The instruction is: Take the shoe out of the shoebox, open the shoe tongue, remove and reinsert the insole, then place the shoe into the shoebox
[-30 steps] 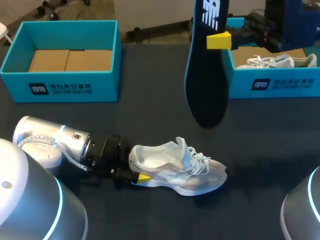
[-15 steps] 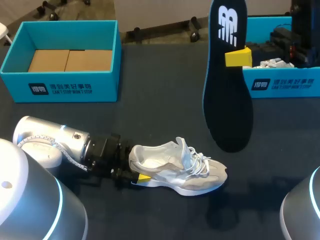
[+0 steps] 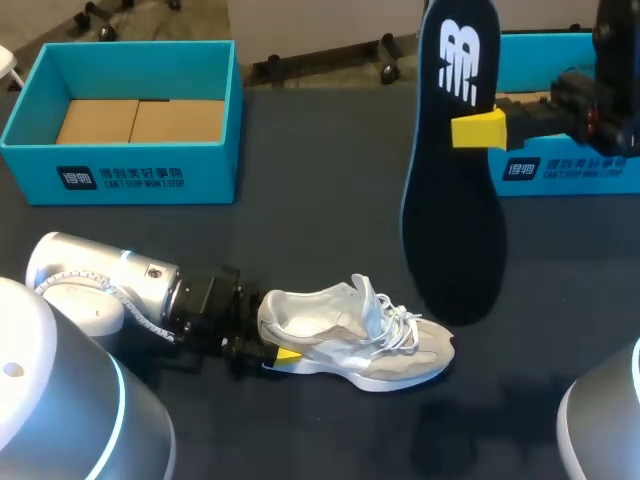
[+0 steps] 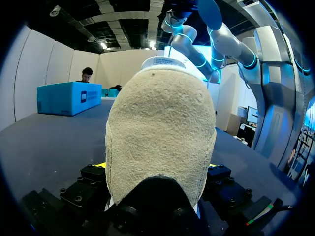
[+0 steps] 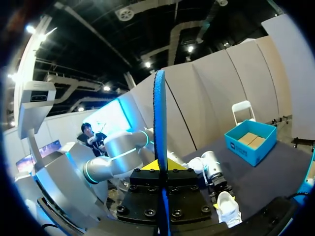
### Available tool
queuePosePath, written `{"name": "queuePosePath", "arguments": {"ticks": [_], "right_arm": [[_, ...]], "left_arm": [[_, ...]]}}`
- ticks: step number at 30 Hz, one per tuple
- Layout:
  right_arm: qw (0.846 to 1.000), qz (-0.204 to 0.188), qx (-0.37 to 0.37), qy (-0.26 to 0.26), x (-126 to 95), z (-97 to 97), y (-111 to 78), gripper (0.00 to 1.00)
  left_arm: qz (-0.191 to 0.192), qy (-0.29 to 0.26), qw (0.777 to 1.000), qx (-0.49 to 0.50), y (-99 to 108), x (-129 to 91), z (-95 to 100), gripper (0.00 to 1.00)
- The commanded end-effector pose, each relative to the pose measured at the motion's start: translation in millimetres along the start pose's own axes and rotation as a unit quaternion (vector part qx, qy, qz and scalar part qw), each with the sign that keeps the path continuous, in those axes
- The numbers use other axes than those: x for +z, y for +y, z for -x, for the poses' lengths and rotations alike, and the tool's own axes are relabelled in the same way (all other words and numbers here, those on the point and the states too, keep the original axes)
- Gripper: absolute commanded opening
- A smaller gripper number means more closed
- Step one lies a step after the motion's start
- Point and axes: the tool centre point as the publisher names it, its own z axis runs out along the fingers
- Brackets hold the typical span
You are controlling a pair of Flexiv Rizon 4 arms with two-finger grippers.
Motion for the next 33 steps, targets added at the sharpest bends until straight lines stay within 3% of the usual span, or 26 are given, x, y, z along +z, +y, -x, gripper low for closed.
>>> {"name": "queuePosePath", "arguments": {"ticks": [1,18,19,20,21,33], "right_arm": [[1.000,0.005,0.000,-0.007,3,-8.0,-4.8,0.00],[1.000,0.005,0.000,-0.007,3,-8.0,-4.8,0.00],[1.000,0.005,0.000,-0.007,3,-8.0,-4.8,0.00],[1.000,0.005,0.000,-0.007,3,-8.0,-4.8,0.00],[1.000,0.005,0.000,-0.007,3,-8.0,-4.8,0.00],[1.000,0.005,0.000,-0.007,3,-8.0,-4.8,0.00]], "left_arm": [[0.000,0.000,1.000,0.000,2,2,2.1,0.00],[0.002,0.002,1.000,0.000,2,1,2.1,0.00],[0.005,0.007,1.000,0.000,3,1,2.1,0.32],[0.007,0.007,1.000,0.001,4,1,2.3,0.92],[0.011,0.007,1.000,0.005,5,0,2.4,1.00],[0.042,-0.005,0.999,0.024,12,-18,0.2,1.00]]}}
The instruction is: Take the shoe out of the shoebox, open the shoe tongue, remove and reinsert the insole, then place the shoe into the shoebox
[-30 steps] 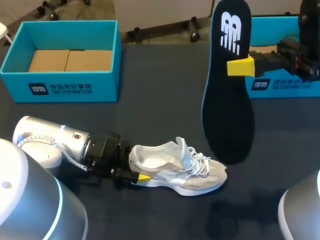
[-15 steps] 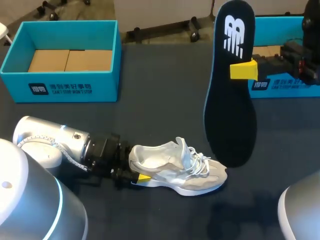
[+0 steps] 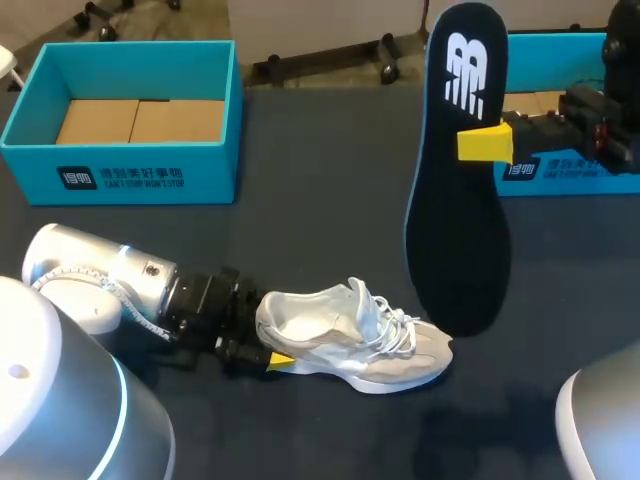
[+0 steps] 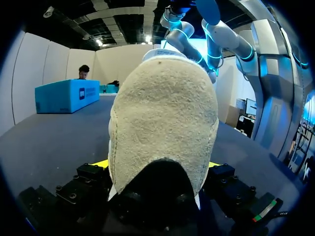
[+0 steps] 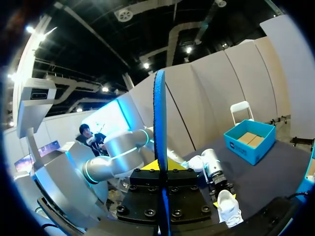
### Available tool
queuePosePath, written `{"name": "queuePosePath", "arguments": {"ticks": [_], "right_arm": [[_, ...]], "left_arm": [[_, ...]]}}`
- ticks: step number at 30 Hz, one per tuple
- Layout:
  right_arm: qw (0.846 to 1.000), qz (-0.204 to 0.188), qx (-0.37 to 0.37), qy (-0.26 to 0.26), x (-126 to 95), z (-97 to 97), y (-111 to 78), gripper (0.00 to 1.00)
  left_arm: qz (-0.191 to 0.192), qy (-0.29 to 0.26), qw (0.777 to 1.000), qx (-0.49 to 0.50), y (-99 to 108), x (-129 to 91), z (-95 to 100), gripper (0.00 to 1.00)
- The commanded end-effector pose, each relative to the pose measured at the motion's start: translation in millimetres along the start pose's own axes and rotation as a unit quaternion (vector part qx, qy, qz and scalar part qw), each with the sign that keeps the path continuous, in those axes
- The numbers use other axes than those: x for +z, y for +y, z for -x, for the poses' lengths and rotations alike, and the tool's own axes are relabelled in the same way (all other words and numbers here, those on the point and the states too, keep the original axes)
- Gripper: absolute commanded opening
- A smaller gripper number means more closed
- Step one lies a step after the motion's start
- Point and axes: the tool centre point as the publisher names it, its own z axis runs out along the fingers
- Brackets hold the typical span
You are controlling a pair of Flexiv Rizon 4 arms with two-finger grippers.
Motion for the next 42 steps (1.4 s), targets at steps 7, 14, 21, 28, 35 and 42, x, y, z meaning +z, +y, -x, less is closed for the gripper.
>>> {"name": "queuePosePath", "arguments": {"ticks": [7,14,21,28,35,42], "right_arm": [[1.000,-0.001,0.001,-0.001,5,-0.1,1.4,0.00],[1.000,-0.001,0.001,-0.001,5,-0.1,1.4,0.00],[1.000,-0.001,0.001,-0.001,5,-0.1,1.4,0.00],[1.000,-0.001,0.001,-0.001,5,-0.1,1.4,0.00],[1.000,-0.001,0.001,-0.001,5,-0.1,1.4,0.00],[1.000,-0.001,0.001,-0.001,5,-0.1,1.4,0.00]], "left_arm": [[0.029,-0.012,1.000,-0.005,1,-20,-2.9,1.00],[0.055,-0.017,0.998,-0.013,-1,-27,0.7,1.00],[0.074,-0.028,0.997,-0.016,-5,-31,1.7,1.00],[0.119,-0.034,0.992,-0.003,-7,-37,-1.0,1.00],[0.164,-0.037,0.986,0.005,-10,-52,1.4,1.00],[0.262,-0.006,0.965,-0.009,-10,-72,4.0,1.00]]}}
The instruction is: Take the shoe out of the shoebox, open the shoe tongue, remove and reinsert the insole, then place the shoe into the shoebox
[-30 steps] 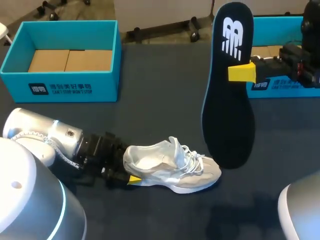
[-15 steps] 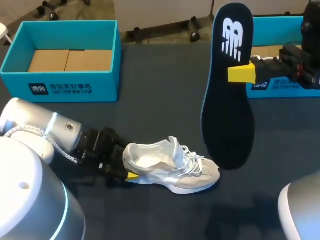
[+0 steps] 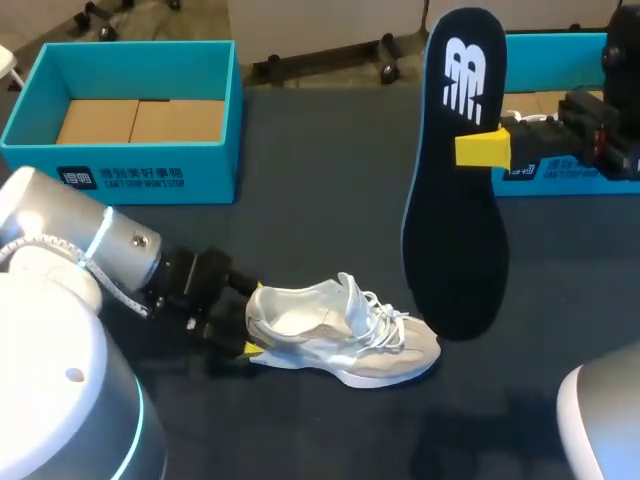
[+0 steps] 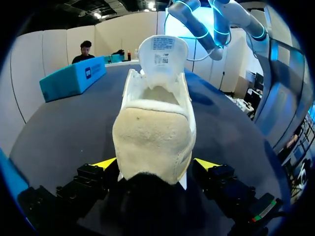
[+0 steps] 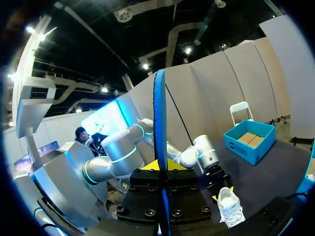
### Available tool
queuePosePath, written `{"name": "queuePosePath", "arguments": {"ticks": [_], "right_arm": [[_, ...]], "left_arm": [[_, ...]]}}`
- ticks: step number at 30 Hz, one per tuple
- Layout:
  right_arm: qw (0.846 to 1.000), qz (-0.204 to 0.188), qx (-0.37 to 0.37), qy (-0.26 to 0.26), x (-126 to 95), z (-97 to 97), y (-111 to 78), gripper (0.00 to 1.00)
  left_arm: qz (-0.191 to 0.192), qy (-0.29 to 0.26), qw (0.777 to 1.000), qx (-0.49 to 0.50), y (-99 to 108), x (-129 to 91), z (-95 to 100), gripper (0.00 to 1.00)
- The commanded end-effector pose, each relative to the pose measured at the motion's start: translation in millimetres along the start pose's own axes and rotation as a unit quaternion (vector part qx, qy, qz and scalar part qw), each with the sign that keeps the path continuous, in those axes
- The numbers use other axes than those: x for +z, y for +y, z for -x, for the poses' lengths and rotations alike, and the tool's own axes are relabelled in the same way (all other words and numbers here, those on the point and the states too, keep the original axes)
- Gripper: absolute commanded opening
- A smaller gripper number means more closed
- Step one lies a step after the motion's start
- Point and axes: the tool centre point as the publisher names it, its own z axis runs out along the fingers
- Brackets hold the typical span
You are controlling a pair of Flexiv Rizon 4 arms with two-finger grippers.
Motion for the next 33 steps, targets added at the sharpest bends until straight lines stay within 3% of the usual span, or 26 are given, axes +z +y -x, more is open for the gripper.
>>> {"name": "queuePosePath", "arguments": {"ticks": [1,5,16,17,19,27,33], "right_arm": [[1.000,-0.004,0.001,0.002,3,3.2,4.1,0.00],[1.000,-0.004,0.001,0.002,3,3.2,4.1,0.00],[1.000,-0.004,0.001,0.002,3,3.2,4.1,0.00],[1.000,-0.004,0.001,0.002,3,3.2,4.1,0.00],[1.000,-0.004,0.001,0.002,3,3.2,4.1,0.00],[1.000,-0.004,0.001,0.002,3,3.2,4.1,0.00],[1.000,-0.004,0.001,0.002,3,3.2,4.1,0.00]], "left_arm": [[0.101,0.033,0.994,-0.002,-3,-18,7.2,1.00],[0.191,0.063,0.979,-0.008,-3,-26,5.0,1.00],[0.191,0.063,0.979,-0.008,-3,-26,5.0,1.00],[0.188,0.094,0.978,-0.017,-3,-24,4.0,1.00],[0.216,0.063,0.974,0.004,-6,-27,0.1,1.00],[0.319,0.044,0.945,0.055,-13,-28,-7.1,1.00],[0.361,0.057,0.929,0.061,-15,-31,-7.1,1.00]]}}
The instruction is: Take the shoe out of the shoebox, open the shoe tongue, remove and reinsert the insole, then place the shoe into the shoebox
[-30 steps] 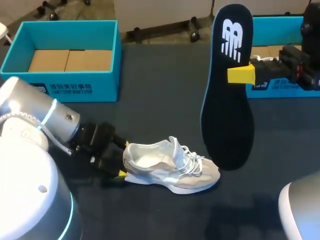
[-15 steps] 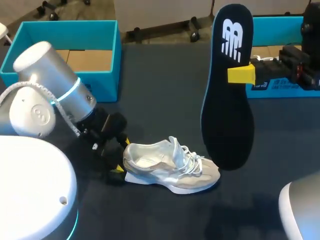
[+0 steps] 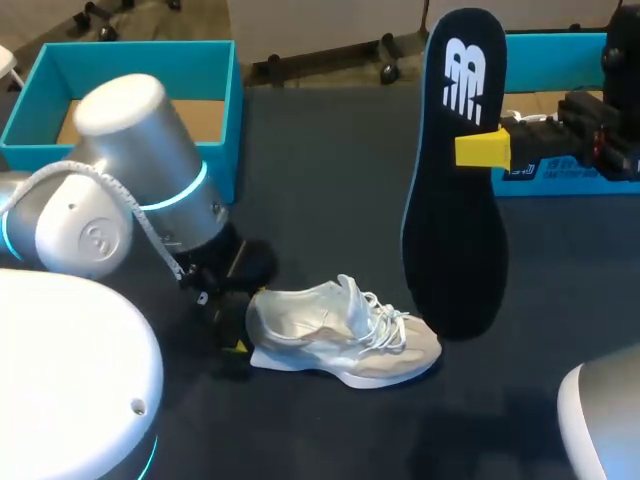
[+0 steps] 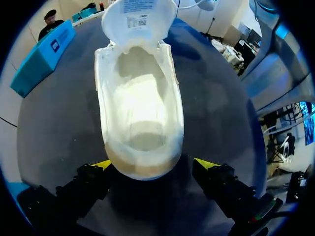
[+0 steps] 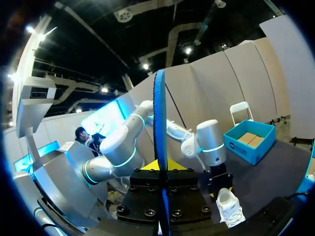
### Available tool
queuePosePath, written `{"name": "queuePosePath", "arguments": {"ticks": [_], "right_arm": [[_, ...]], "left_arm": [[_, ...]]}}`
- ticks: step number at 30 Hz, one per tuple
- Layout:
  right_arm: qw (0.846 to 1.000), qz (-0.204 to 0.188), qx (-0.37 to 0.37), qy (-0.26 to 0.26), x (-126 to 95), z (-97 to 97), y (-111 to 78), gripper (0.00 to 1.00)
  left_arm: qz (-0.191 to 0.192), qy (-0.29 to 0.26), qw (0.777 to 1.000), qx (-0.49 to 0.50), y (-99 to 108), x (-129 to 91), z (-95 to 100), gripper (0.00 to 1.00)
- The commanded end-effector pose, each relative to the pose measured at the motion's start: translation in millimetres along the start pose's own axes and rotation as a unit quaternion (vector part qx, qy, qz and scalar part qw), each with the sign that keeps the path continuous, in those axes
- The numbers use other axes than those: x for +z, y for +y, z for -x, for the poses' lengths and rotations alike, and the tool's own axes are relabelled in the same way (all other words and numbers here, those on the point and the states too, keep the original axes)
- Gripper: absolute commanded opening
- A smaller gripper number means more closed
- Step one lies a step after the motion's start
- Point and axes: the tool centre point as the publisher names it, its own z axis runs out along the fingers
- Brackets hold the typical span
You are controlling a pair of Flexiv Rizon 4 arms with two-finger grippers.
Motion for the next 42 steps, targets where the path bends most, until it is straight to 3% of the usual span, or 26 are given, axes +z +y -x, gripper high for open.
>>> {"name": "queuePosePath", "arguments": {"ticks": [1,15,18,23,29,36,42], "right_arm": [[1.000,-0.004,0.001,0.002,3,3.4,4.1,0.00],[1.000,-0.004,0.001,0.002,3,3.4,4.1,0.00],[1.000,-0.004,0.001,0.002,3,3.4,4.1,0.00],[1.000,-0.004,0.001,0.002,3,3.4,4.1,0.00],[1.000,-0.004,0.001,0.002,3,3.4,4.1,0.00],[1.000,-0.004,0.001,0.002,3,3.4,4.1,0.00],[1.000,-0.004,0.001,0.002,3,3.4,4.1,0.00]], "left_arm": [[0.082,0.009,0.997,-0.005,-4,-6,5.4,1.00],[0.092,0.000,0.995,-0.041,-1,-3,16.4,1.00],[0.070,0.023,0.996,-0.044,-3,-19,14.6,1.00],[0.062,-0.003,0.998,-0.032,-14,-51,11.5,1.00],[0.073,-0.036,0.997,-0.017,-36,-64,16.5,1.00],[0.075,-0.047,0.996,-0.003,-64,-50,22.6,1.00],[0.059,-0.034,0.997,-0.019,-85,-28,45.4,1.00]]}}
